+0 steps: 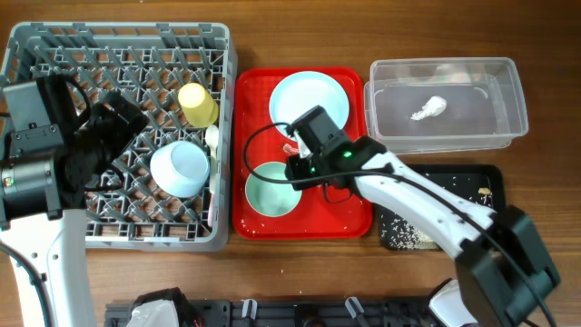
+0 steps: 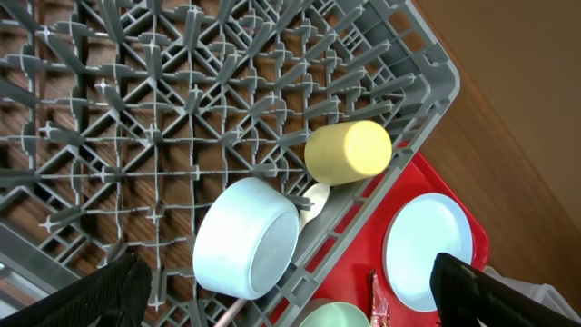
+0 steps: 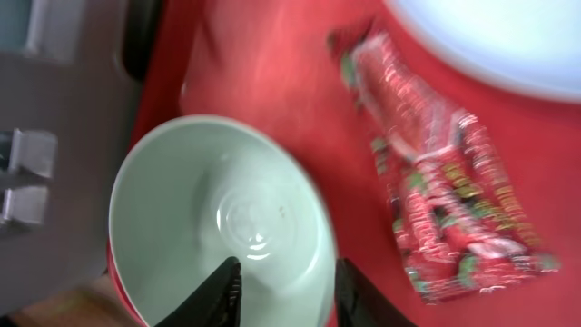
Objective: Sort waste into correct bins and load items into the dishwasher rack
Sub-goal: 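Grasp the red snack wrapper with the right gripper, then carry the wrapper into the clear plastic box and release it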
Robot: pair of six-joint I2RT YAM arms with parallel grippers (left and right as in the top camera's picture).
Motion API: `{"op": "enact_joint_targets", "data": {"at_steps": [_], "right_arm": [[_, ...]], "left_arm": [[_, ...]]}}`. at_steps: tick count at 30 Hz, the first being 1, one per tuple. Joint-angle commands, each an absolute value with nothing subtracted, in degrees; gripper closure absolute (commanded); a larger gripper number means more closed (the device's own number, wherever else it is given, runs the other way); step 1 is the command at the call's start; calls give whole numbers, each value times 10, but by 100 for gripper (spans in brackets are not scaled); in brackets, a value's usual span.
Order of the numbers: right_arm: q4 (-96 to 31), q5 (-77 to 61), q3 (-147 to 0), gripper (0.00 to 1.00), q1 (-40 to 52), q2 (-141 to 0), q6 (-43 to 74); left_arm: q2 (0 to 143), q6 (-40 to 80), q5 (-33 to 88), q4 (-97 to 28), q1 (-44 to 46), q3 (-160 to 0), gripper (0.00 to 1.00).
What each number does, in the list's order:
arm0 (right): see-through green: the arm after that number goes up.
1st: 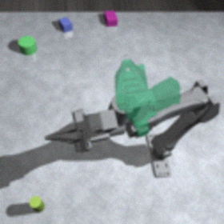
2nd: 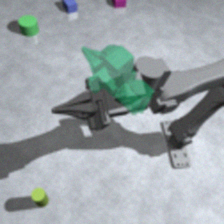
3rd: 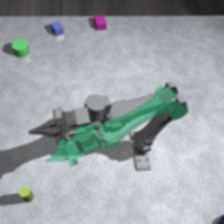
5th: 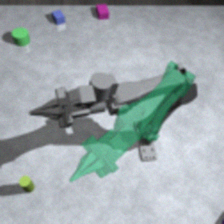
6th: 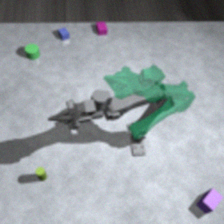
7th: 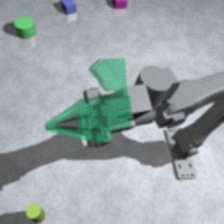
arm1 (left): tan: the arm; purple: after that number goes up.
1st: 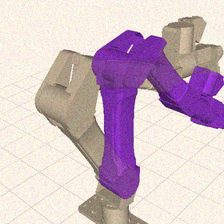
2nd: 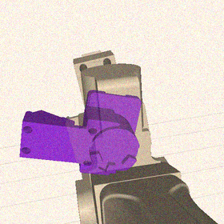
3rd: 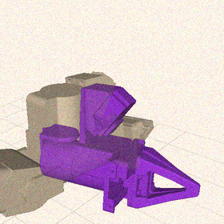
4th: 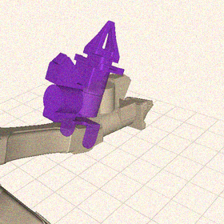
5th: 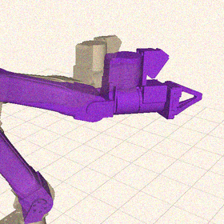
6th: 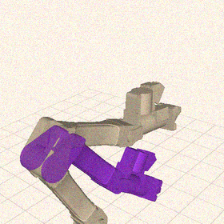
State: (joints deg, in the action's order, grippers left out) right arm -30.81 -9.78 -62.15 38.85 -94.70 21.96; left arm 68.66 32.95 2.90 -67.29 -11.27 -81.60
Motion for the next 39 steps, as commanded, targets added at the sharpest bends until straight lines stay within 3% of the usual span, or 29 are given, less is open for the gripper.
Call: {"op": "enact_joint_targets", "data": {"at_steps": [1, 11, 13, 14, 16, 23, 29, 32, 34, 35, 36, 37, 39], "right_arm": [[-318, 14, -640, 51, 380, -918, 207], [-307, 25, -621, 48, 380, -1109, 195], [-309, 25, -623, 60, 380, -1109, 195], [-326, 25, -636, 79, 379, -1096, 194], [-360, 26, -670, 94, 379, -1055, 175], [-407, 167, -710, 96, 296, -812, 133], [-401, 138, -708, 96, 122, -845, 113], [-401, 121, -708, 91, 87, -910, 105], [-399, 119, -708, 81, 84, -950, 105], [-398, 119, -708, 70, 84, -959, 105], [-398, 119, -708, 43, 84, -960, 100], [-401, 119, -710, 25, 84, -955, 90], [-414, 104, -720, 25, 84, -936, 90]], "left_arm": [[685, 335, 29, -671, -115, -818, 0], [685, 335, 29, -671, -115, -818, 0], [685, 335, 29, -671, -115, -818, 0], [685, 335, 29, -671, -115, -818, 0], [685, 335, 29, -671, -115, -818, 0], [685, 335, 29, -671, -115, -818, 0], [685, 335, 29, -671, -115, -818, 0], [685, 335, 29, -671, -115, -818, 0], [685, 335, 29, -671, -115, -818, 0], [685, 335, 29, -671, -115, -818, 0], [685, 335, 29, -671, -115, -818, 0], [685, 335, 29, -671, -115, -818, 0], [685, 335, 29, -671, -115, -818, 0]]}}
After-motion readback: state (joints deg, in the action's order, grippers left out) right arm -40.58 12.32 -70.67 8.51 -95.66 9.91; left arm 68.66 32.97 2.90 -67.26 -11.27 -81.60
